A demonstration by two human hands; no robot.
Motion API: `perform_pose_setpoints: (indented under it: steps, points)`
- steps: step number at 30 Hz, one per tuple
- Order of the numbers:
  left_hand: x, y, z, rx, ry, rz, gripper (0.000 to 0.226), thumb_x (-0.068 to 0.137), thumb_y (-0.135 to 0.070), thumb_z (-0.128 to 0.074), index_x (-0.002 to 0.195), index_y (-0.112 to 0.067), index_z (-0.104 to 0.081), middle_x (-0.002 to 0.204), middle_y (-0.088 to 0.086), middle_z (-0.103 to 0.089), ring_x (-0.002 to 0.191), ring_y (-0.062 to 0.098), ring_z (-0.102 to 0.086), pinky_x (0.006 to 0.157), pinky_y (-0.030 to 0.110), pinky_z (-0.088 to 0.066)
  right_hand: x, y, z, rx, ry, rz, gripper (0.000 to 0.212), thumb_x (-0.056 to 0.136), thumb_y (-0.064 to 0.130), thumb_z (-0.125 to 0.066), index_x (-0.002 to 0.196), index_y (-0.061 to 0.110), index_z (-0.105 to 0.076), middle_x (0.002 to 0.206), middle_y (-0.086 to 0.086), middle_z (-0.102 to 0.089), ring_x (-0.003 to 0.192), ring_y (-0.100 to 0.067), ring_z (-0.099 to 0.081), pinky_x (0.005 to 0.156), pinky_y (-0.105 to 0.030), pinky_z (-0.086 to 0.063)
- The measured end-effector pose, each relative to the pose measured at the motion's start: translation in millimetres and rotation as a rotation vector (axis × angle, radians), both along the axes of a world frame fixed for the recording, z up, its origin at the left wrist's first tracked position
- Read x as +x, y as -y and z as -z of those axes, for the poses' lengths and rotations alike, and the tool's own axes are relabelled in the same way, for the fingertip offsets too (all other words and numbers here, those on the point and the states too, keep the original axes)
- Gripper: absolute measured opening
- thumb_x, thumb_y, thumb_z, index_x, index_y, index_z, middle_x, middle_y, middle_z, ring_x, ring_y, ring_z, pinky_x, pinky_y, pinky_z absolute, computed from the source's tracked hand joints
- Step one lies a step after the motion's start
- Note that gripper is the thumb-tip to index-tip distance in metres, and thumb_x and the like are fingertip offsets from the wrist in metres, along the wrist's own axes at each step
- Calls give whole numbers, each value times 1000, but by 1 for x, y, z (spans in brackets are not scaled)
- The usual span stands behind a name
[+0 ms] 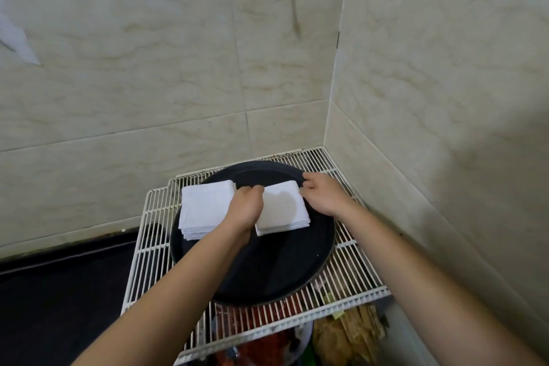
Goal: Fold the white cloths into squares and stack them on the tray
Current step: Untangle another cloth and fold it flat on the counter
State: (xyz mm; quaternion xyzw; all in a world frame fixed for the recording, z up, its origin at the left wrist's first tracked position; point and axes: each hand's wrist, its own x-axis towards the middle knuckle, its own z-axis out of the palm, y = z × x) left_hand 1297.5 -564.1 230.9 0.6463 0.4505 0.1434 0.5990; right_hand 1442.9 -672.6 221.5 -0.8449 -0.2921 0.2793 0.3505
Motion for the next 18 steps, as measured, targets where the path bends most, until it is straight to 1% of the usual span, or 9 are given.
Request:
perform_pose_setpoints:
  steps: [1,2,3,5,7,9,11,14,18]
  points:
    - [-5,0,-9,49,45,7,24,99,-26,-43,108,-10,-59,109,1,-55,92,19,-53,79,35,-43,-2,1,-9,15,94,-7,47,96,19,-54,141,4,-51,136,-13,-62,129,-33,-55,109,-40,-42]
    - [-11,0,-18,121,90,20,23,101,-26,-43,115,-13,-57,120,-1,-55,104,20,-54,89,34,-43,-4,0,-18,42,180,-4,48,99,23,-52,143,6,-49,141,-12,-58,132,-32,-52,111,-40,-40]
    - [-20,-2,-27,228,126,36,33,104,-28,-42,131,-13,-54,136,-1,-52,122,20,-51,103,33,-39,-7,-1,-26,74,260,-2,49,101,27,-49,147,8,-47,147,-12,-54,136,-31,-49,113,-39,-38]
    - [-41,-8,-42,553,106,90,51,106,-35,-37,152,-14,-35,157,2,-36,144,19,-32,116,29,-24,-15,-7,-40,136,411,-5,53,105,34,-44,152,10,-39,157,-11,-41,144,-27,-38,117,-36,-28]
    - [-76,-26,-46,978,-61,114,62,103,-47,-28,156,-16,-26,163,8,-23,152,24,-16,122,37,-14,-36,-22,-48,172,582,-51,59,106,41,-37,157,12,-29,164,-13,-25,152,-27,-21,122,-37,-16]
    - [-112,-48,-42,1238,-323,123,70,98,-57,-17,158,-21,-21,166,12,-12,153,31,-5,122,51,-6,-60,-37,-49,168,767,-95,65,104,51,-30,159,17,-21,167,-15,-9,155,-31,-7,124,-43,-8]
    - [-156,-66,-35,1268,-514,83,73,96,-63,-15,159,-26,-18,167,14,-4,153,35,2,120,59,-2,-89,-58,-42,179,886,-177,71,101,60,-24,160,22,-16,168,-15,1,155,-33,2,124,-49,-3]
    - [-229,-88,-23,1226,-733,-2,76,94,-68,-16,159,-29,-14,167,15,1,152,37,6,118,65,-3,-139,-97,-29,219,943,-323,75,99,66,-22,161,26,-11,168,-14,10,154,-35,11,123,-53,2]
    - [-332,-104,-25,1213,-893,-90,78,93,-69,-18,159,-27,-17,166,15,-2,152,39,1,117,67,-9,-223,-140,-20,255,931,-502,79,97,70,-21,161,30,4,164,-9,27,150,-32,27,122,-52,11]
